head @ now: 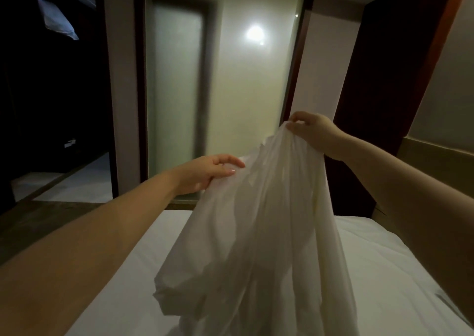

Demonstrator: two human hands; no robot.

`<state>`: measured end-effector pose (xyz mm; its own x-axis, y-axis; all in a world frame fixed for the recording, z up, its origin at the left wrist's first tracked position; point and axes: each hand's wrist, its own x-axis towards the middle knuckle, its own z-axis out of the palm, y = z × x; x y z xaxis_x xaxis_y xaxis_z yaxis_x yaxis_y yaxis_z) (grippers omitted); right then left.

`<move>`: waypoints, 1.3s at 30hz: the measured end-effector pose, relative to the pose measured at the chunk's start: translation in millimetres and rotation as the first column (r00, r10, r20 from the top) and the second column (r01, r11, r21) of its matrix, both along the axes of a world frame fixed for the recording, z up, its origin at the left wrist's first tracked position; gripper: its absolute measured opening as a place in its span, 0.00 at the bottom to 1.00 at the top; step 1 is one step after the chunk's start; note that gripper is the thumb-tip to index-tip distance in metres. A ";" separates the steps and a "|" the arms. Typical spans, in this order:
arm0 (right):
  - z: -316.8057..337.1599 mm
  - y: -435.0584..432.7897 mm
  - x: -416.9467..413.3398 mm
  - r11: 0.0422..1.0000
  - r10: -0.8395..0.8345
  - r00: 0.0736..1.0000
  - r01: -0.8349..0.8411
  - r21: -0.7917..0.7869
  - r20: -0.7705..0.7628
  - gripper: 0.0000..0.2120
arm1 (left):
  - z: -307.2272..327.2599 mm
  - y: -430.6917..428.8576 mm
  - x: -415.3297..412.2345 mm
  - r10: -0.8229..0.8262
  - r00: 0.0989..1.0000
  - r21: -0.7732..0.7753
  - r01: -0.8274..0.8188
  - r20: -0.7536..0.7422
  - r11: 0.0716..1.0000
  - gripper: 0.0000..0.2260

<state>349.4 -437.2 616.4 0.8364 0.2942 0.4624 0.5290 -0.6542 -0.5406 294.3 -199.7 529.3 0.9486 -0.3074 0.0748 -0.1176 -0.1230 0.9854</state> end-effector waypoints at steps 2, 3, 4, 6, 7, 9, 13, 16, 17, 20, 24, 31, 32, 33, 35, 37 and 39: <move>-0.4 5.7 -6.2 0.997 0.055 0.998 -0.054 -0.050 0.017 0.07 | 0.9 -14.6 6.0 -0.068 0.998 -0.054 0.068 -0.014 0.996 0.07; -0.9 8.2 -8.7 0.994 0.081 0.996 -0.079 -0.072 0.027 0.06 | 1.7 -22.1 8.7 -0.074 0.997 -0.082 0.074 0.000 0.994 0.06; -1.3 10.2 -11.2 0.991 0.105 0.994 -0.101 -0.089 0.036 0.06 | 3.3 -29.9 9.8 -0.062 0.998 -0.104 0.065 0.026 0.993 0.06; -1.6 12.2 -14.6 0.985 0.130 0.990 -0.124 -0.121 0.044 0.06 | 6.6 -43.1 12.0 -0.004 0.994 -0.111 0.016 0.105 0.994 0.07; -1.6 12.3 -15.4 0.983 0.129 0.991 -0.121 -0.134 0.045 0.05 | 8.7 -48.7 11.8 0.035 0.987 -0.082 -0.022 0.156 0.996 0.08; -1.6 11.6 -16.0 0.982 0.115 0.992 -0.107 -0.155 0.044 0.05 | 13.3 -58.6 9.3 0.141 0.945 0.017 -0.153 0.295 0.988 0.09; -1.2 9.3 -15.7 0.980 0.123 0.992 -0.116 -0.164 0.034 0.06 | 15.5 -69.7 11.8 0.235 0.700 0.183 -0.467 0.674 0.865 0.14; -0.1 7.5 -13.2 0.977 0.123 0.992 -0.117 -0.178 0.023 0.05 | 18.0 -67.9 14.9 0.224 0.711 0.227 -0.479 0.666 0.848 0.10; 0.5 6.7 -12.4 0.977 0.121 0.992 -0.116 -0.180 0.018 0.05 | 18.4 -66.1 16.0 0.204 0.752 0.242 -0.437 0.627 0.866 0.08; 1.7 4.9 -8.6 0.977 0.098 0.995 -0.092 -0.192 0.020 0.05 | 15.8 -64.1 15.3 0.175 0.860 0.210 -0.305 0.479 0.929 0.07; 1.6 1.7 -0.3 0.975 0.024 0.996 -0.004 -0.222 0.085 0.07 | 7.4 -58.7 18.1 0.177 0.894 0.223 -0.286 0.411 0.932 0.04; -2.5 7.1 15.0 0.988 -0.153 0.970 0.150 0.028 0.191 0.13 | -29.8 -71.7 21.0 0.086 0.920 0.517 -0.290 0.382 0.805 0.07; -2.3 8.2 16.5 0.987 -0.158 0.970 0.154 0.040 0.184 0.13 | -34.0 -75.5 22.0 0.100 0.923 0.510 -0.293 0.372 0.809 0.07; -2.2 9.2 17.3 0.986 -0.164 0.971 0.158 0.051 0.174 0.13 | -37.9 -79.2 24.3 0.126 0.924 0.474 -0.298 0.360 0.829 0.09; -1.3 8.7 18.2 0.981 -0.187 0.970 0.177 0.074 0.158 0.12 | -43.1 -86.4 27.9 0.176 0.924 0.426 -0.318 0.340 0.847 0.12; -0.2 5.4 19.1 0.974 -0.215 0.966 0.202 0.101 0.143 0.12 | -50.0 -92.4 31.0 0.188 0.930 0.448 -0.321 0.316 0.834 0.15; 1.2 -1.3 20.4 0.966 -0.239 0.963 0.224 0.127 0.125 0.11 | -58.9 -95.1 30.2 0.187 0.939 0.450 -0.306 0.290 0.839 0.16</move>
<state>369.8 -438.5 617.6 0.8013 0.0408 0.5969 0.4448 -0.7079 -0.5487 324.5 -294.8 470.4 0.9726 -0.1183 0.2000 -0.2293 -0.6286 0.7431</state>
